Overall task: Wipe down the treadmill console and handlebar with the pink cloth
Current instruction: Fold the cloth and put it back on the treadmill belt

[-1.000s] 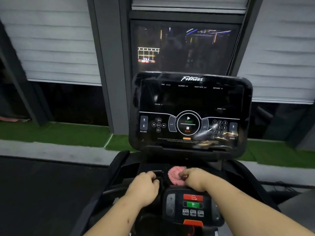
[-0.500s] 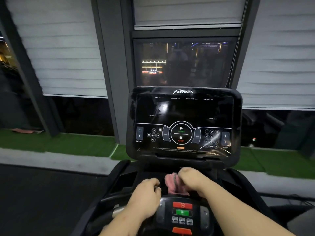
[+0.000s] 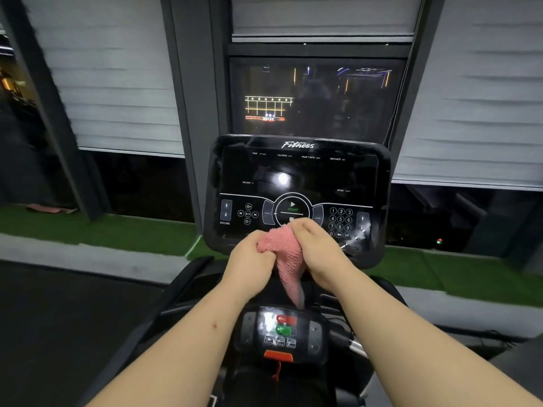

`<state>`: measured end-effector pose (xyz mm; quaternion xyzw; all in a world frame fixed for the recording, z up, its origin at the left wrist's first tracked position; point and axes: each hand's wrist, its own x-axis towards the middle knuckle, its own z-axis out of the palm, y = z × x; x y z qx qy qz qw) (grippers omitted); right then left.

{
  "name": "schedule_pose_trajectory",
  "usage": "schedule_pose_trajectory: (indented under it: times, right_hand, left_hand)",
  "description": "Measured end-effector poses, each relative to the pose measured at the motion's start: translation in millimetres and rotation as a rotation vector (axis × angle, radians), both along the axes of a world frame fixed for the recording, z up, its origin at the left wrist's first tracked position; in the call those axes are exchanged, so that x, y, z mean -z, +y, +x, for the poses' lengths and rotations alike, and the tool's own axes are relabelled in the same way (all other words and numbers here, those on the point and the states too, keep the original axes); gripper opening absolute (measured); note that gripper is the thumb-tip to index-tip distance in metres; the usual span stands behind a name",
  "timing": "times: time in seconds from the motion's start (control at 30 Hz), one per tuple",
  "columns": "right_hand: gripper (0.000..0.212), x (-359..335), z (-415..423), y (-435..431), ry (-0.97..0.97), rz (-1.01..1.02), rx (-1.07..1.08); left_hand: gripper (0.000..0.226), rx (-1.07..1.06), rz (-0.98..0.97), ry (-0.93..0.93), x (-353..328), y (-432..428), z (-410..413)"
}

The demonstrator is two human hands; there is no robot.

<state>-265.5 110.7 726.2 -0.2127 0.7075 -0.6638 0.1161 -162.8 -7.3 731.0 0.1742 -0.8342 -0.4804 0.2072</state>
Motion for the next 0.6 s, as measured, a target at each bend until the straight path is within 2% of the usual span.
schedule_pose_trajectory:
  times: [0.17,0.27,0.33,0.43,0.53,0.6]
  right_hand:
    - [0.028,-18,37,19,0.042,-0.043,-0.238]
    - [0.035,-20,60,28,0.065,0.014,-0.296]
    - [0.035,-15,76,30,0.106,0.050,-0.260]
    - [0.029,-4,101,30,0.101,-0.004,-0.160]
    - [0.038,9,129,30,0.066,-0.011,-0.072]
    - [0.042,21,149,30,0.042,-0.008,-0.014]
  left_hand:
    - [0.042,-0.051,0.362,0.147,-15,7,15]
    - [0.039,-0.043,0.448,0.162,-19,7,29]
    - [0.041,-0.022,0.467,0.175,-21,8,44]
    - [0.047,0.046,0.463,0.159,-20,8,73]
    - [0.050,0.143,0.534,0.131,-10,2,104]
    - [0.040,0.206,0.561,0.104,0,-2,123]
